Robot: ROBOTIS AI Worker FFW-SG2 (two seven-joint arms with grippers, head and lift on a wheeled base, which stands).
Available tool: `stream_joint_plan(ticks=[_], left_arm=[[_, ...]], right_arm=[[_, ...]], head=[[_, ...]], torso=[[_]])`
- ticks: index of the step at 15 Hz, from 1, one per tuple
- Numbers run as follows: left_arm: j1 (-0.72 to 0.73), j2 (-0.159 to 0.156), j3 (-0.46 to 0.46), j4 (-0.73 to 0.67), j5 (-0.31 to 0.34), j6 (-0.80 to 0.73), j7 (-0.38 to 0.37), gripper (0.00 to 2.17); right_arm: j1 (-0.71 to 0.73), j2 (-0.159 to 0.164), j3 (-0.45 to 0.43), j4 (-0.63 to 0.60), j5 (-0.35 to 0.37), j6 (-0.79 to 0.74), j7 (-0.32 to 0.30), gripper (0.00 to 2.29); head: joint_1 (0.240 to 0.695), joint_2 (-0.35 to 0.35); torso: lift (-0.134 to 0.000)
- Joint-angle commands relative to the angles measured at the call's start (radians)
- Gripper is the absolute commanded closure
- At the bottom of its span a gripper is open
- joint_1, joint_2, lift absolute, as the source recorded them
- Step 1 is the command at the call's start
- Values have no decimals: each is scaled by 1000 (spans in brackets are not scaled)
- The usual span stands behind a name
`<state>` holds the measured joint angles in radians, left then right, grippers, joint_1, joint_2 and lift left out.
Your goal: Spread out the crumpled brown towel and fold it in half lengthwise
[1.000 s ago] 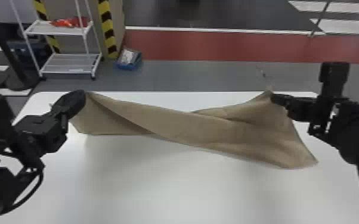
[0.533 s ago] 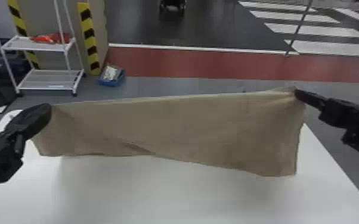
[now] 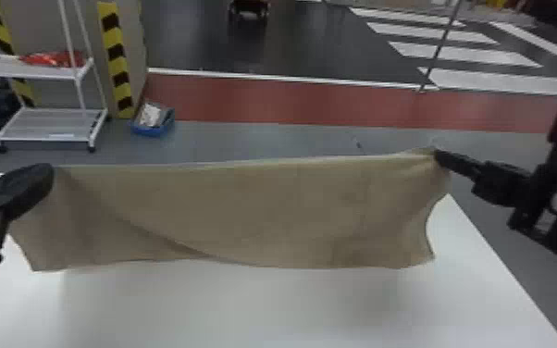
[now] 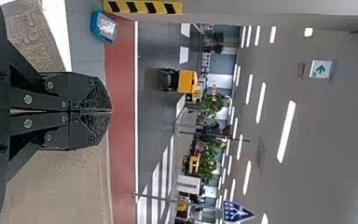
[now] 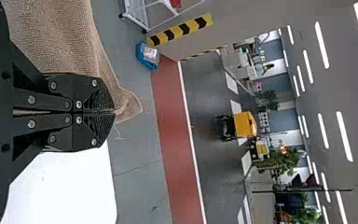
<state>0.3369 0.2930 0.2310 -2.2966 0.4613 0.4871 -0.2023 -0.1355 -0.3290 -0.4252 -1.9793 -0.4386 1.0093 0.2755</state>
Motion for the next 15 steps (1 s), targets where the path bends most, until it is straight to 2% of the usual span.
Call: stream_joint_plan(ticks=[1, 3, 5, 6, 7, 8, 10, 12, 14, 15], left_arm=[[-124, 12, -38, 120, -4, 0, 0, 1899], [-286, 23, -76, 287, -3, -9, -3, 1899], [-444, 43, -133, 444, -4, -67, 0, 1899], [-515, 43, -157, 506, -4, -92, -2, 1899], [-564, 45, -176, 540, -4, -110, -3, 1899], [-598, 45, -185, 552, -4, -120, -5, 1899], [-590, 51, -188, 531, 2, -117, -12, 1899], [-475, 71, -187, 447, 11, -120, -23, 1899], [-349, 72, -190, 393, 11, -120, -63, 1899], [-283, 71, -205, 375, -1, -129, -75, 1899]], right_arm=[[-116, 21, 65, 152, 41, -34, -1, 1301], [-251, 53, 105, 339, 92, -166, -1, 1301], [-389, 82, 123, 502, 144, -277, 11, 1301], [-455, 96, 131, 565, 172, -332, 18, 1301], [-497, 105, 132, 591, 190, -347, 24, 1301], [-524, 110, 134, 597, 196, -347, 31, 1301], [-474, 108, 131, 551, 178, -335, 47, 1301], [-322, 79, 123, 468, 129, -350, 60, 1301], [-176, 47, 95, 433, 75, -418, 79, 1301], [-98, 27, 75, 421, 37, -467, 87, 1301]], head=[[614, -151], [602, -133], [557, -108], [538, -103], [485, -94], [453, -91], [403, -87], [385, -87], [412, -94], [473, -117]], torso=[[-124], [-124], [-124], [-124], [-124], [-124], [-124], [-124], [-124], [-124]])
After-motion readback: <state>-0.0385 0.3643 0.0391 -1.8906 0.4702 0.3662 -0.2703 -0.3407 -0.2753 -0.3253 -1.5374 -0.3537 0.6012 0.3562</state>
